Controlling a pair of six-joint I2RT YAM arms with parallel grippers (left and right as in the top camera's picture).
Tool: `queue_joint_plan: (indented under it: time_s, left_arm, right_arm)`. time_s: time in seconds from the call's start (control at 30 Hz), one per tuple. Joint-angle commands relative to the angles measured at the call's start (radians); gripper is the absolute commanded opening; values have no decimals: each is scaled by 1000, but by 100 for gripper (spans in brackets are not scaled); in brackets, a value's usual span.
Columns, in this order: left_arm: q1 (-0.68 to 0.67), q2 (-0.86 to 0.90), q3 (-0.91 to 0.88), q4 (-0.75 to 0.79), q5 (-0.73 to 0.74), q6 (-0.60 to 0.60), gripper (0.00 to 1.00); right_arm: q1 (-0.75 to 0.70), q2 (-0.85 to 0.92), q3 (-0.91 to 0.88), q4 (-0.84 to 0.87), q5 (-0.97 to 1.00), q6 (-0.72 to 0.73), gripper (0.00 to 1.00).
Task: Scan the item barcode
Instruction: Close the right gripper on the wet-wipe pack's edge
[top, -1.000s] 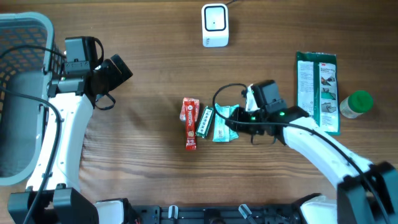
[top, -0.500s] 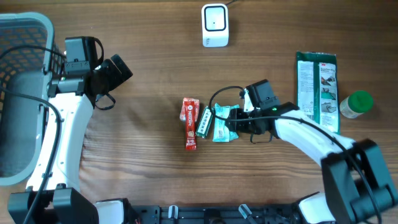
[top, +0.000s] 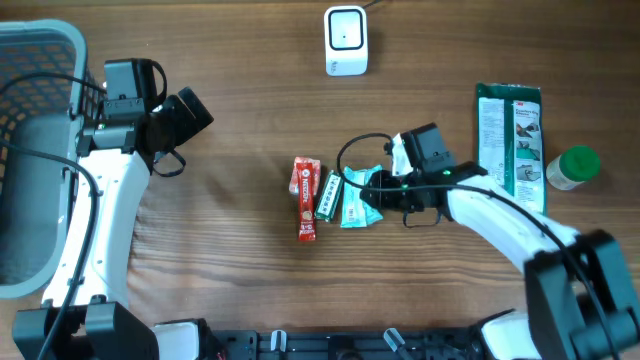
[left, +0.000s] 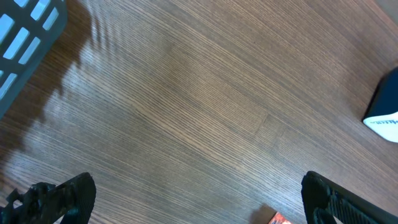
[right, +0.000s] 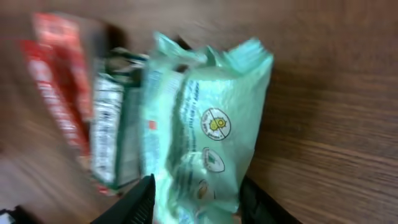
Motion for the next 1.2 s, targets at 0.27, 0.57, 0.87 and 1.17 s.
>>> queue_joint_plan:
  time_s: [0.27,0.57,0.87,1.17]
  left_arm:
    - [4,-9,8,-1,-10,1,100]
    - [4,-9,8,-1,-10,2,100]
    - [4,-9,8,-1,-10,2,100]
    - [4,-9,8,-1,-10,2,100]
  right_arm:
    - [-1,-34,17,38,147,-37,55]
    - [-1,76,16,18,138,-37,54]
    - [-1,85,7,10,139,-36,39]
    - [-1,87,-3,9,139,-37,41]
